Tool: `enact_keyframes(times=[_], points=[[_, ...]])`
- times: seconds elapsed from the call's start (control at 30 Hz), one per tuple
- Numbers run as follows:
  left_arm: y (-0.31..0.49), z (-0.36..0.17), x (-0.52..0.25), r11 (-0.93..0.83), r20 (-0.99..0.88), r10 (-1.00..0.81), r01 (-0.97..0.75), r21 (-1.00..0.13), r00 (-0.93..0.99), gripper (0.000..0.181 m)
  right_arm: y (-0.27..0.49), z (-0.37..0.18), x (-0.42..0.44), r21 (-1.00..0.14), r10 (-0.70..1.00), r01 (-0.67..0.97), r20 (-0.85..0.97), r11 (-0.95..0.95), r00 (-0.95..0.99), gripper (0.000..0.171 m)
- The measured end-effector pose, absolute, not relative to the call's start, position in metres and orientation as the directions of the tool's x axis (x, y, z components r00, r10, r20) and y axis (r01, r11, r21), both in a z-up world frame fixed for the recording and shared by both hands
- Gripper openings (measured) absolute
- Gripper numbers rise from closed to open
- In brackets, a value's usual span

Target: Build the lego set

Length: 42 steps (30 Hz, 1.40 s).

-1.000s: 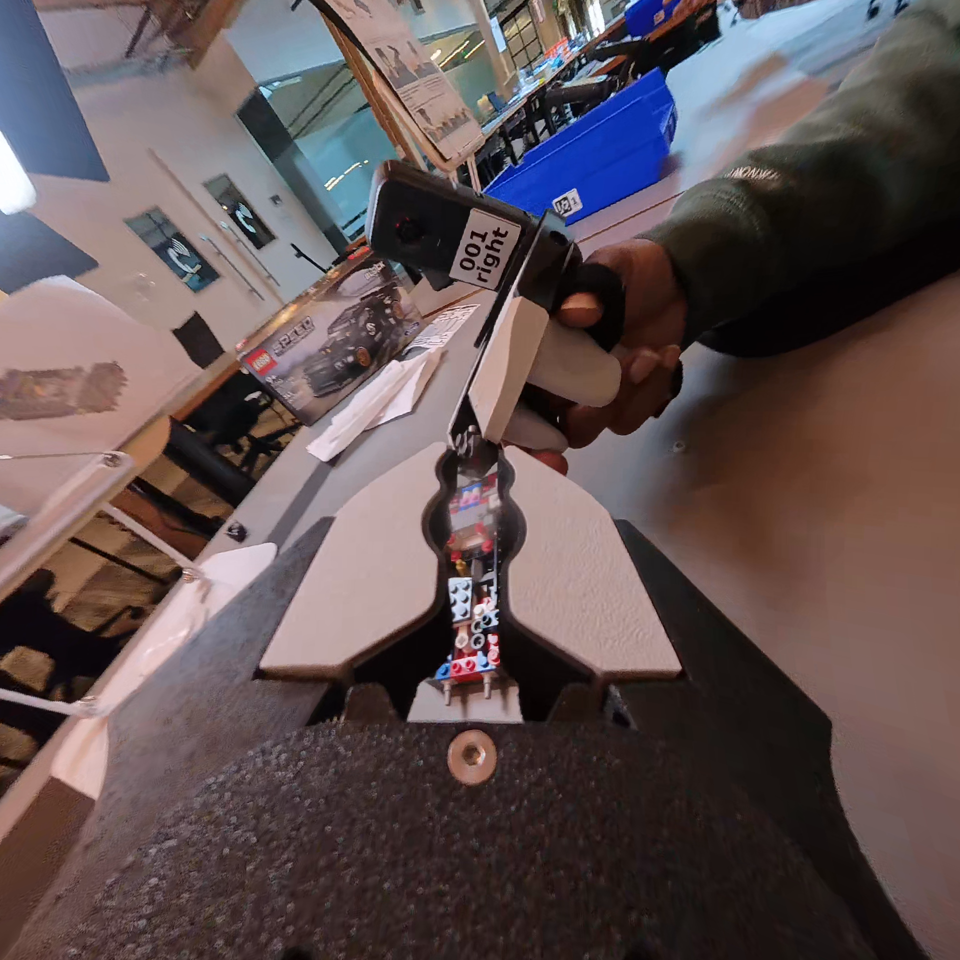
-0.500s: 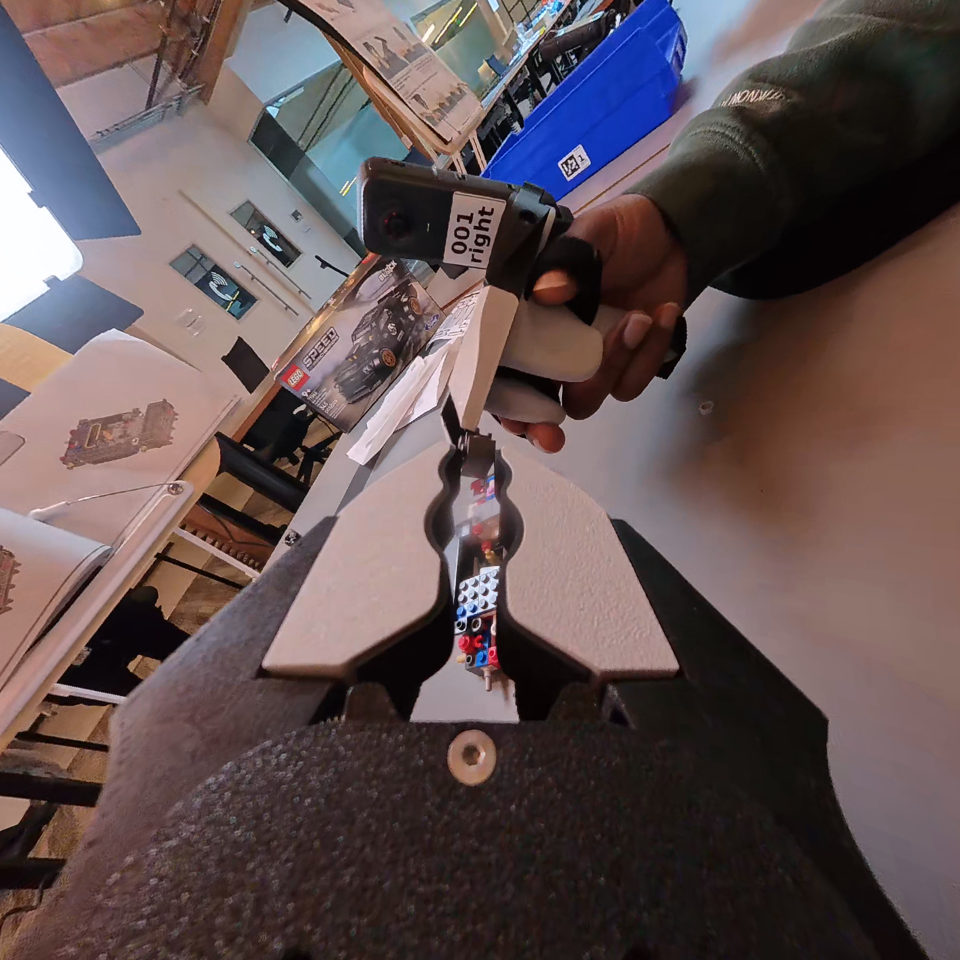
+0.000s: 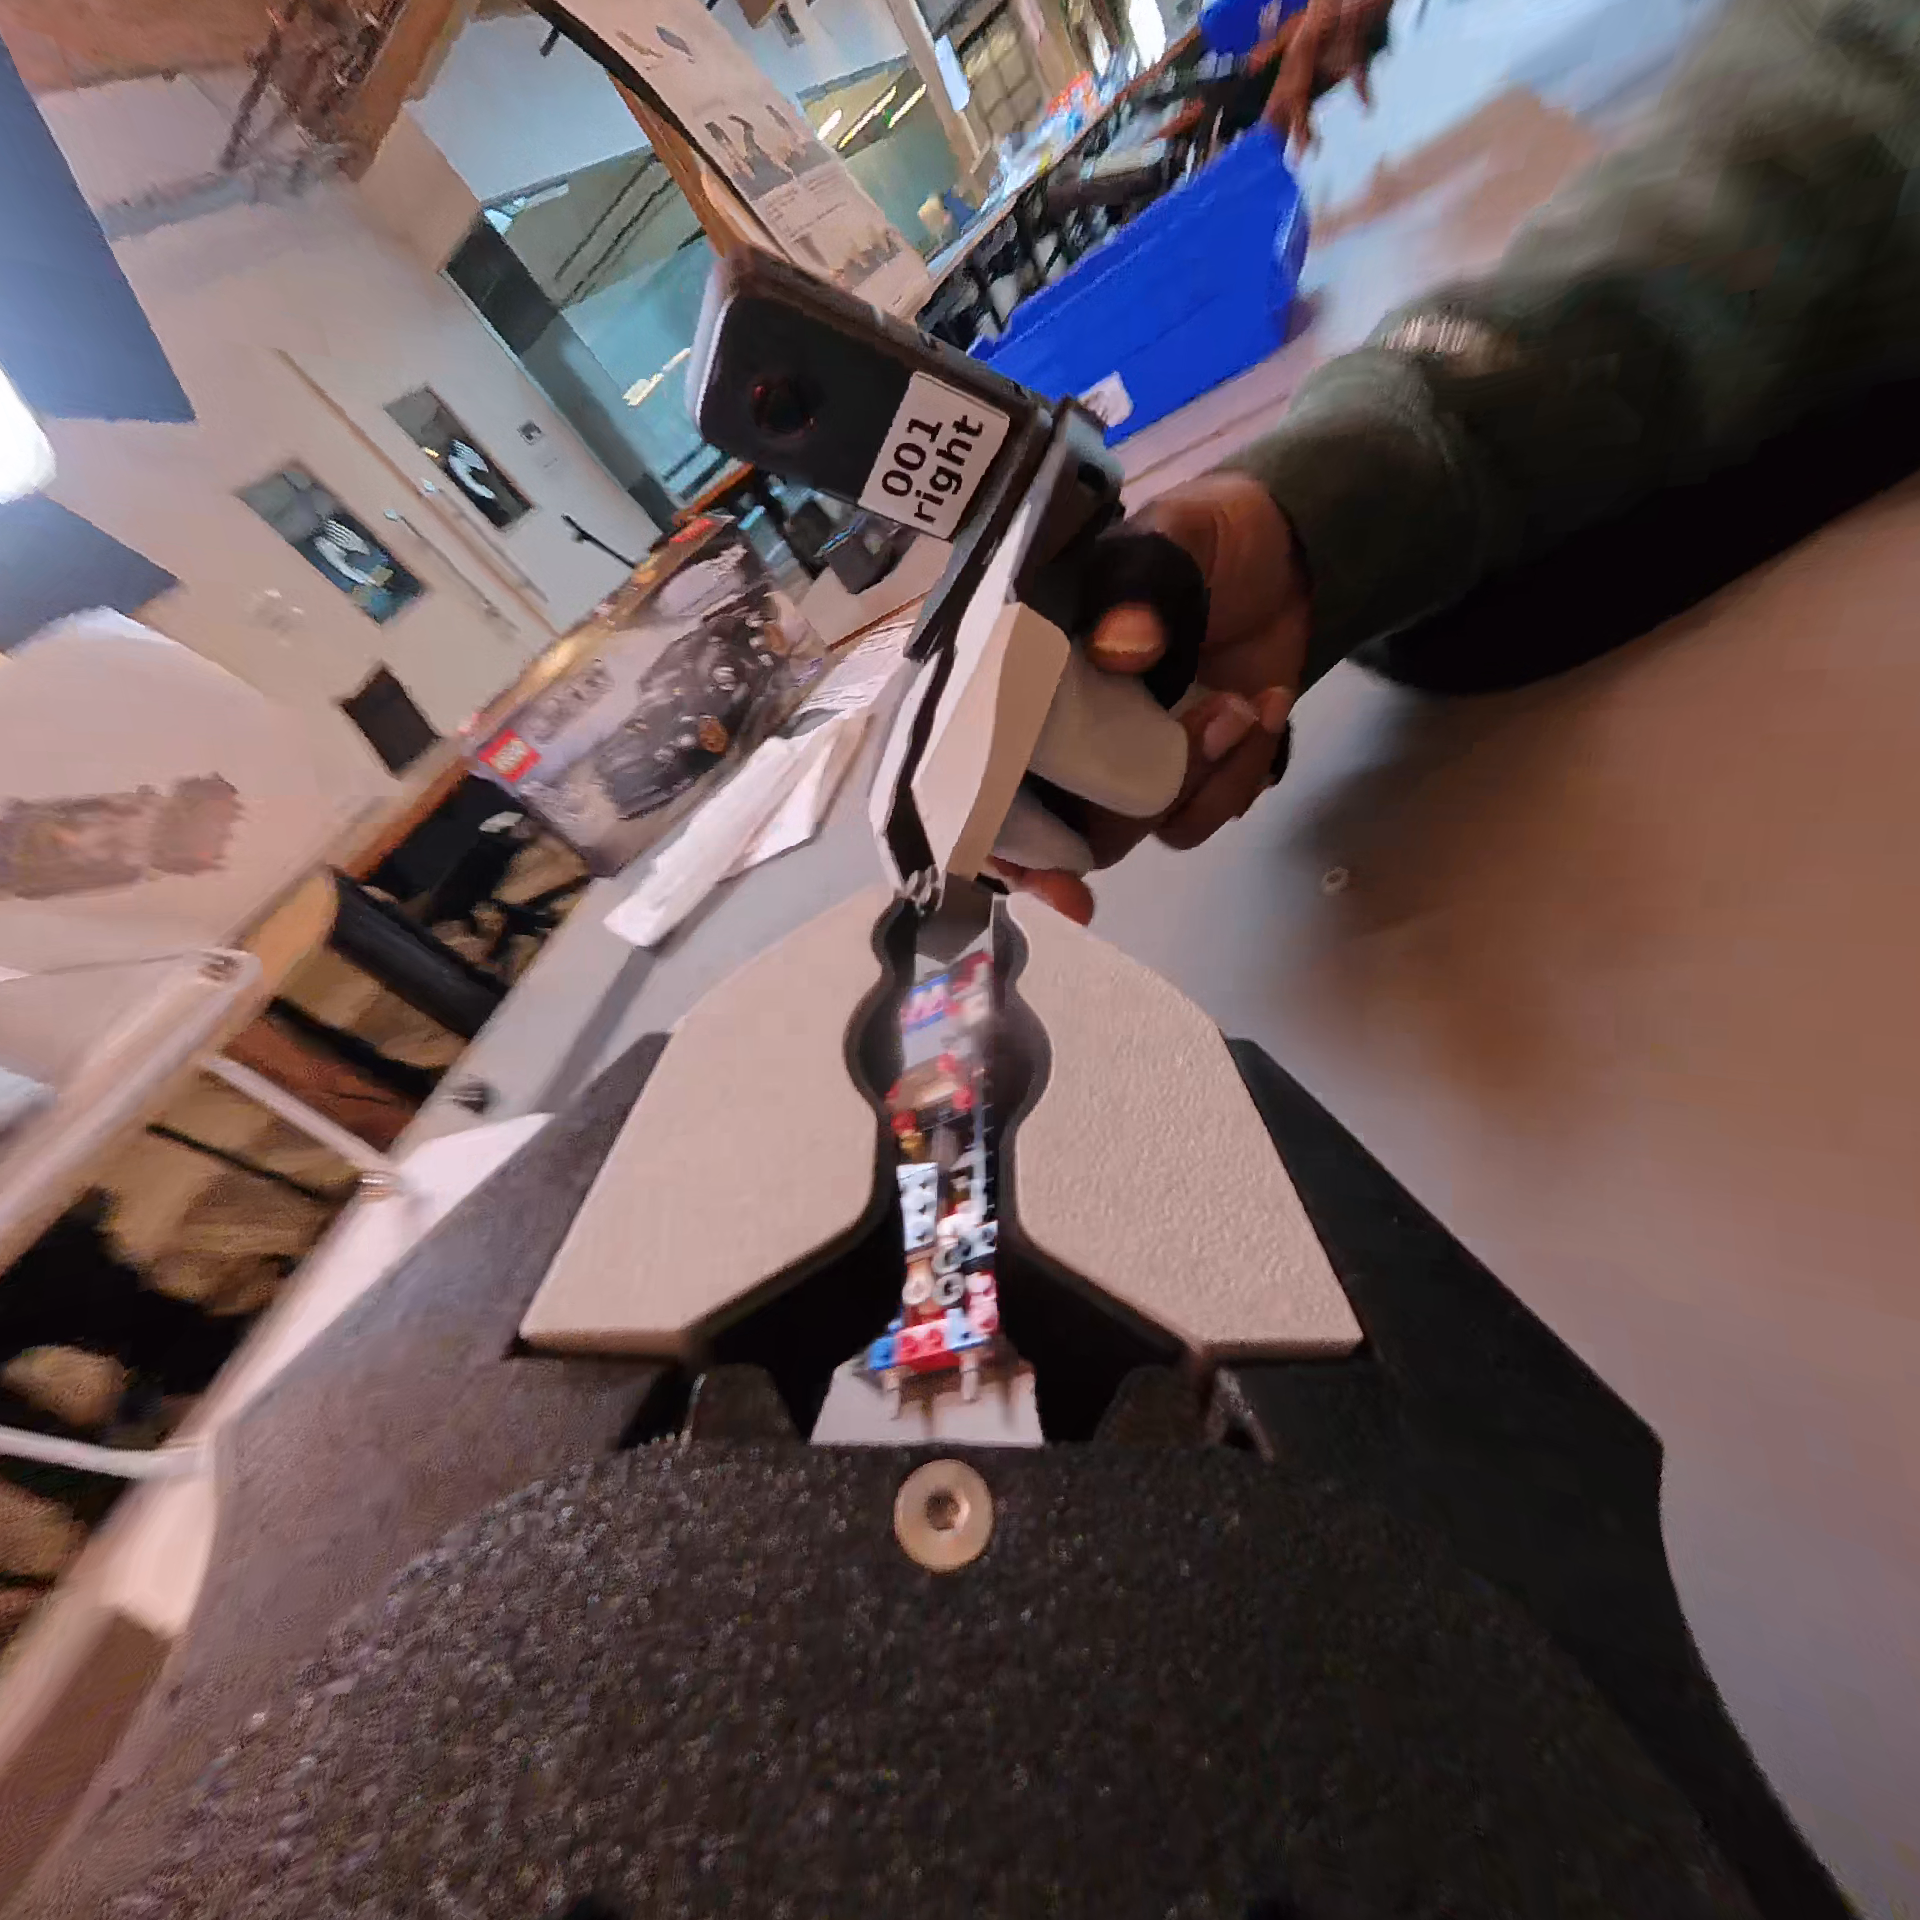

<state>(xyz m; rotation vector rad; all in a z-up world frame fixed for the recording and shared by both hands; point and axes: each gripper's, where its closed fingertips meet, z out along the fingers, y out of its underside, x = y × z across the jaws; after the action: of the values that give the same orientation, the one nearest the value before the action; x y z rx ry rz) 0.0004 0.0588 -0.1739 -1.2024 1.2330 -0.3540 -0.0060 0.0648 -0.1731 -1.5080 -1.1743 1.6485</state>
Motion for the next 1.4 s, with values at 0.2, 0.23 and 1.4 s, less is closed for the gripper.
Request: enact_keyframes(times=[0.2,0.23,1.4], points=[[0.056,-0.167,-0.002,-0.004,-0.025,-0.952,-0.094,-0.996,0.306,0.033,0.059,-0.167,-0.006,-0.982,0.977,0.087,-0.175,-0.165,-0.122,0.008],[0.053,-0.167,-0.001,-0.025,-0.001,-0.958,-0.086,-0.996,0.286,0.031,0.055,-0.167,-0.007,-0.988,0.982,0.083,-0.141,-0.132,-0.123,0.008],[0.039,-0.143,0.003,-0.015,0.025,-0.971,0.043,-0.999,0.238,0.016,0.042,-0.143,-0.004,-0.997,0.983,0.029,-0.076,-0.072,-0.169,0.007]])
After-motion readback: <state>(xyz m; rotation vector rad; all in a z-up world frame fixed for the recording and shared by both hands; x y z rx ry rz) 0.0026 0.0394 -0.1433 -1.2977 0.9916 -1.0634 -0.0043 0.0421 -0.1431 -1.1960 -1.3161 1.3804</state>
